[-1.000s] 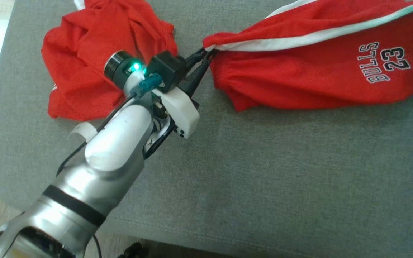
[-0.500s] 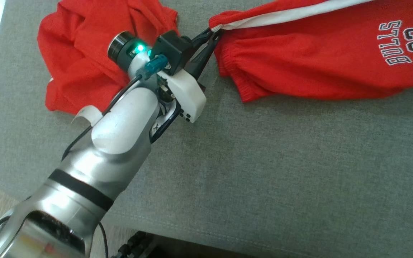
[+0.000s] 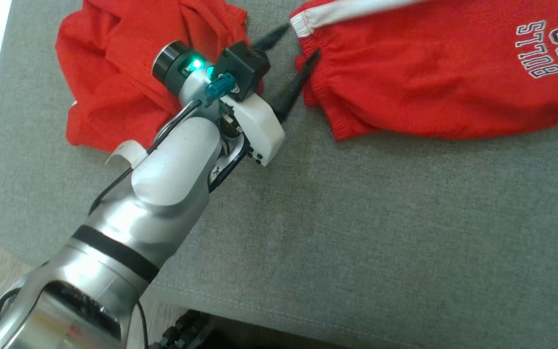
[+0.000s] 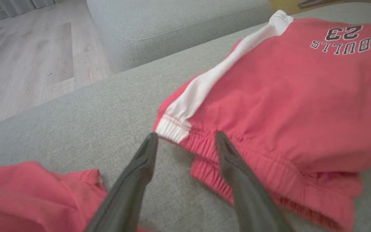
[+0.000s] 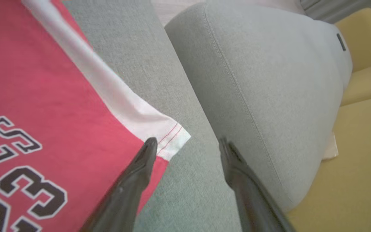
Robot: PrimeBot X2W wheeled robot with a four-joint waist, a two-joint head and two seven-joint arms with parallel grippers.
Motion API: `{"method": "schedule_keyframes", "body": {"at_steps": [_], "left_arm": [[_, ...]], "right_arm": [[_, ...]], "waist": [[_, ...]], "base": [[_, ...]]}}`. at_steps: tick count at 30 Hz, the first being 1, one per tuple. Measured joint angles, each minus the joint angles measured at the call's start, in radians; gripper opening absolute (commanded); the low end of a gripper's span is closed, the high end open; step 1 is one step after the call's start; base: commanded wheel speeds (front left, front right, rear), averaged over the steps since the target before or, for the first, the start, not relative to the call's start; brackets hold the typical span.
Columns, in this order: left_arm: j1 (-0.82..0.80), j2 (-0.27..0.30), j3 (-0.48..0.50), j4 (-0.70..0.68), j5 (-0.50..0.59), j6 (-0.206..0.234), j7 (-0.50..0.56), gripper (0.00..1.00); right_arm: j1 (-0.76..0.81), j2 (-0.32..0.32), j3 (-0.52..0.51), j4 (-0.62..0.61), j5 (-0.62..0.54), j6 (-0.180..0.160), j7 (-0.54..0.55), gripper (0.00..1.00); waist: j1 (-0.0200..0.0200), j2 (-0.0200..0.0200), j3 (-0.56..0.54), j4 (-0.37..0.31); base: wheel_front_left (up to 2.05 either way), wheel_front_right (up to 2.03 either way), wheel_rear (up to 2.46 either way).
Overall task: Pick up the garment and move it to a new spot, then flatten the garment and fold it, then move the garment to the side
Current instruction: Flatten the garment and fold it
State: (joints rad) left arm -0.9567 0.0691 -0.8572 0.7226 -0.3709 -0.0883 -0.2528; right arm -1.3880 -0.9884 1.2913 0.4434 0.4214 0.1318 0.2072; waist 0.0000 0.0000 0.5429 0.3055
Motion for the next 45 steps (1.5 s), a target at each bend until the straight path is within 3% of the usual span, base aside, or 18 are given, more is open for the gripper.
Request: {"method": "schedule_keyframes", "body": {"at_steps": [8, 16, 21, 27, 31, 37, 45], "left_arm": [[0.008, 0.005, 0.022, 0.007, 0.003, 0.015, 0.0, 1.0], [0.118, 0.056, 0.112, -0.05, -0.013, 0.055, -0.001, 1.0], [0.228, 0.075, 0.214, -0.153, -0.039, 0.085, -0.001, 1.0], [0.393, 0.076, 0.368, -0.296, -0.054, 0.115, -0.001, 1.0], [0.518, 0.069, 0.452, -0.371, -0.038, 0.114, -0.001, 1.0], [0.667, 0.026, 0.572, -0.453, 0.002, 0.089, -0.001, 1.0], [0.822, -0.015, 0.678, -0.54, 0.086, 0.026, -0.001, 1.0]], "right_arm": [[0.0, 0.061, -0.012, 0.15, 0.098, 0.0, -0.105, 1.0], [0.113, 0.241, -0.253, 0.342, 0.316, 0.0, -0.322, 1.0], [0.283, 0.367, -0.371, 0.387, 0.408, 0.0, -0.415, 1.0], [0.404, 0.466, -0.542, 0.394, 0.438, 0.0, -0.458, 1.0], [0.533, 0.537, -0.714, 0.329, 0.378, 0.0, -0.458, 1.0], [0.798, 0.664, -1.004, 0.213, 0.165, 0.0, -0.458, 1.0], [1.091, 0.876, -1.222, 0.069, -0.086, 0.0, -0.458, 1.0]], "waist": [[0.0, 0.0, -0.056, -0.022], [-0.0001, 0.0, -0.176, -0.065], [-0.0001, 0.0001, -0.265, -0.1], [-0.0001, 0.0001, -0.363, -0.143], [-0.0002, 0.0001, -0.415, -0.172], [-0.0002, 0.0001, -0.469, -0.207], [-0.0002, 0.0001, -0.505, -0.232]], "base": [[0.0, 0.0, 0.0], [0.0, 0.0, 0.0], [0.0, 0.0, 0.0], [0.0, 0.0, 0.0], [0.0, 0.0, 0.0], [0.0, 0.0, 0.0], [0.0, 0.0, 0.0]]}}
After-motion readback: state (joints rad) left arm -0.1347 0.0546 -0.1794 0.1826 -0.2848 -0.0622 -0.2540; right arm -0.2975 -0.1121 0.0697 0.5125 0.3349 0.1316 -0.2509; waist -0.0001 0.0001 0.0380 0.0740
